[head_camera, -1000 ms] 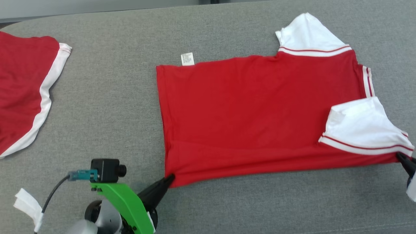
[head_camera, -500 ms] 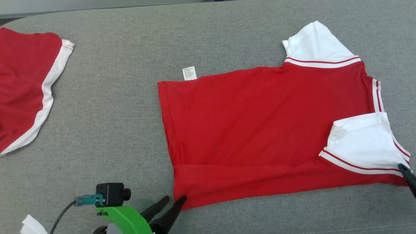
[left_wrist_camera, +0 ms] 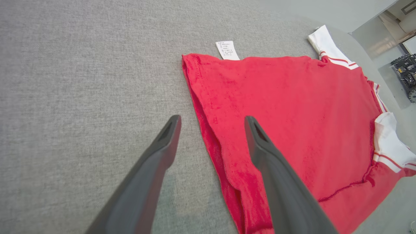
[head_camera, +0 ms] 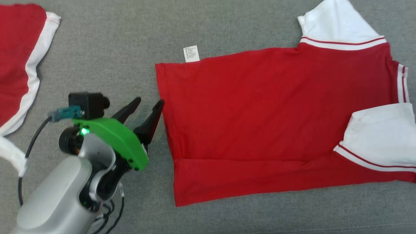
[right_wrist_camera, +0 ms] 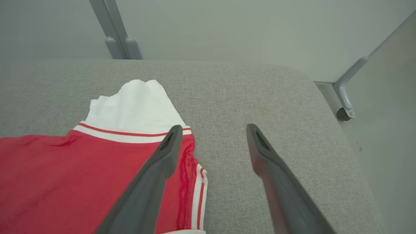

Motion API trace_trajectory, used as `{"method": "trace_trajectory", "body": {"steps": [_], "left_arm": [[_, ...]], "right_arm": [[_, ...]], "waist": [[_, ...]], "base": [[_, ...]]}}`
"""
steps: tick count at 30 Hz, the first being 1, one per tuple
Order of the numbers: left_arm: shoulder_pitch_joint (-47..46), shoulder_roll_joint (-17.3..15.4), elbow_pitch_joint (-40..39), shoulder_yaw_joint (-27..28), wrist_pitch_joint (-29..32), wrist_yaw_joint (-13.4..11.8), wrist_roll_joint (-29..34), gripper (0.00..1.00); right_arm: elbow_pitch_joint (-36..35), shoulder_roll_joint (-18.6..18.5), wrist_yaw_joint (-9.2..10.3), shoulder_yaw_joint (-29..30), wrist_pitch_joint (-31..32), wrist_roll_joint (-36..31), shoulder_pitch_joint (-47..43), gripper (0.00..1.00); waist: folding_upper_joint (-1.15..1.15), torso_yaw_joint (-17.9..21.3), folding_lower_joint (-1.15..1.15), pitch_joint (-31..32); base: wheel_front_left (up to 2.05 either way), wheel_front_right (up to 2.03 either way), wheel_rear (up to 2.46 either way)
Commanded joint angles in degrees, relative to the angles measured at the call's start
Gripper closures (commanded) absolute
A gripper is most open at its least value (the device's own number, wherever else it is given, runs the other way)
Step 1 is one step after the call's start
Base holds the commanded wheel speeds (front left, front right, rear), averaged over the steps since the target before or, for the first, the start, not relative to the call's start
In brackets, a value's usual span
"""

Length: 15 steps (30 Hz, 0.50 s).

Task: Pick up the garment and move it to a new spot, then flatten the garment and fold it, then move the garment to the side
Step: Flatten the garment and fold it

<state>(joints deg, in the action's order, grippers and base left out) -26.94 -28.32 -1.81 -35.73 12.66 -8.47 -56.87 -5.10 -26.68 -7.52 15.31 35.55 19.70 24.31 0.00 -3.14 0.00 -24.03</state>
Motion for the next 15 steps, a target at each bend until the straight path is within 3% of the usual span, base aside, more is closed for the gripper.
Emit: {"method": "trace_trajectory", "body": {"steps": [1,8,15], "left_arm": [[-3.8,1.3,2.0,-0.6,0.5,0.8,1.2,0.00],[-15.8,7.1,11.7,-3.7,1.3,4.5,4.5,0.00],[-20.2,11.1,16.3,-6.2,0.5,6.8,6.3,0.00]], "right_arm": [[1.9,0.3,0.07,-1.2,0.0,-1.9,4.2,0.00],[15.0,2.2,0.08,-6.4,-0.2,-9.5,22.3,0.00],[25.8,4.0,0.08,-7.0,-1.9,-14.6,29.4,0.00]], "waist": [[0.00,-3.1,0.00,-7.0],[0.00,-6.9,0.00,-12.1],[0.00,-9.1,0.00,-12.8]], "base": [[0.00,0.00,0.00],[0.00,0.00,0.00],[0.00,0.00,0.00]]}}
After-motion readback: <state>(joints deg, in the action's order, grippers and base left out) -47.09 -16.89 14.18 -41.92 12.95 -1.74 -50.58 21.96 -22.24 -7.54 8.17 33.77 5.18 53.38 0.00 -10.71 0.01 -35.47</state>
